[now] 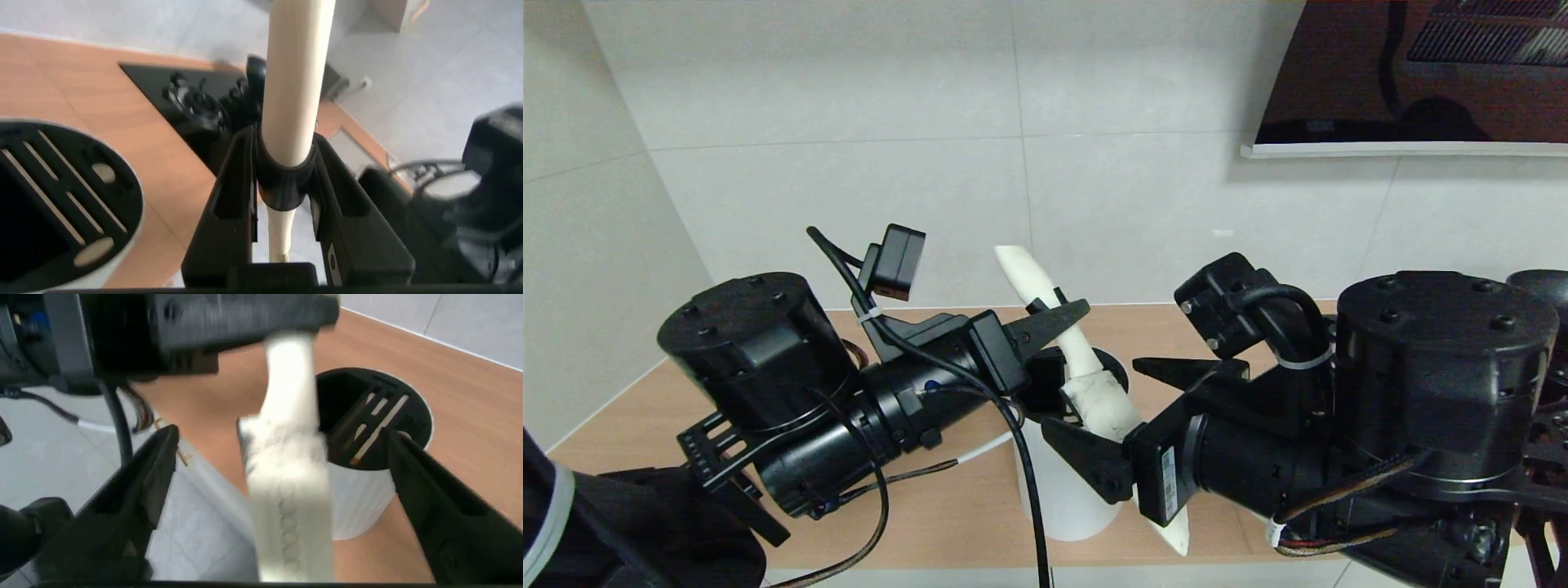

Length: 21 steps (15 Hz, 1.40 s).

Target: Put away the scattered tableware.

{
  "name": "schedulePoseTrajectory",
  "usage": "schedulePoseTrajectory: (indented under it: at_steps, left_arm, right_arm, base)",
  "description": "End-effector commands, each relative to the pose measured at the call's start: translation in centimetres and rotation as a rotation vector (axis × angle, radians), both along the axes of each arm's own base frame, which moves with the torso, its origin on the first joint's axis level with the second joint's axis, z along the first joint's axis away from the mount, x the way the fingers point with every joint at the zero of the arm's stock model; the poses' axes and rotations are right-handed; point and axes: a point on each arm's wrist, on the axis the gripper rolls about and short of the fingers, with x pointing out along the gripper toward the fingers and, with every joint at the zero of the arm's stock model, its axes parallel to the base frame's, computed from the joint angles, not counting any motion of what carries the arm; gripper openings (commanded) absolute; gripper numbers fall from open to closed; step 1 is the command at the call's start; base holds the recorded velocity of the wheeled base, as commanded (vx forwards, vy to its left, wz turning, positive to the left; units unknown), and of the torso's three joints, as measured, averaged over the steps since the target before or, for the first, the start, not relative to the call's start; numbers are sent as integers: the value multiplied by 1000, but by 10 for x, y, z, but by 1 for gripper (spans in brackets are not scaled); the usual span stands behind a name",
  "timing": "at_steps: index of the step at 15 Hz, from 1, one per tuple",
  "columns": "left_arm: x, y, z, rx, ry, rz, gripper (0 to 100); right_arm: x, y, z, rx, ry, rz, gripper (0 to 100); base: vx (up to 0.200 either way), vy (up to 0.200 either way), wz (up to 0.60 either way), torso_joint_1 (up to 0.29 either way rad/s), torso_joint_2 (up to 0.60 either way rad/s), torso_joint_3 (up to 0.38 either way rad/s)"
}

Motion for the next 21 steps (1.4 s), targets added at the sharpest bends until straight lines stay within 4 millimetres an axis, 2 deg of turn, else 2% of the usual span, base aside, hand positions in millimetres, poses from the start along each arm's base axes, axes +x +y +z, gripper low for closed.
schedulePoseTrajectory:
  at_steps: [1,3,4,7,9,10,11,13,15,17,21]
  left_arm:
    - [-1,1,7,-15,-20,6,0]
    - [1,2,19,-36,-43,42,0]
    - [3,2,27,-43,-44,85,0]
    - [7,5,67,-20,-73,287,0]
    - [9,7,91,22,-150,414,0]
    - [7,7,97,66,-183,449,0]
    - [2,9,105,181,-234,534,0]
    - [-2,4,107,305,-262,664,0]
    - [-16,-18,100,321,-230,709,0]
    - [-14,-30,90,383,-200,836,0]
    - [-13,-36,78,455,-233,875,0]
  right_arm:
    - [2,-5,5,13,-10,-20,100]
    - [17,-22,12,31,-25,-97,100]
    - [30,-37,17,48,-36,-160,100]
    - [59,-66,26,68,-58,-298,100]
    - [70,-69,23,56,-48,-337,100]
    - [74,-71,21,51,-43,-352,100]
    - [79,-72,19,47,-39,-365,100]
    - [79,-72,17,40,-36,-370,100]
    - [82,-74,17,41,-35,-380,100]
    - [84,-73,14,35,-30,-383,100]
    - [83,-73,14,33,-30,-383,100]
  base:
    - [0,0,0,0,0,0]
    - [0,0,0,0,0,0]
    - [0,0,0,0,0,0]
    - [0,0,0,0,0,0]
    - [0,0,0,0,0,0]
    - [0,0,0,0,0,0]
    - [0,0,0,0,0,0]
    - [0,0,0,0,0,0]
    - [0,0,0,0,0,0]
    - [0,0,0,0,0,0]
    - [0,0,0,0,0,0]
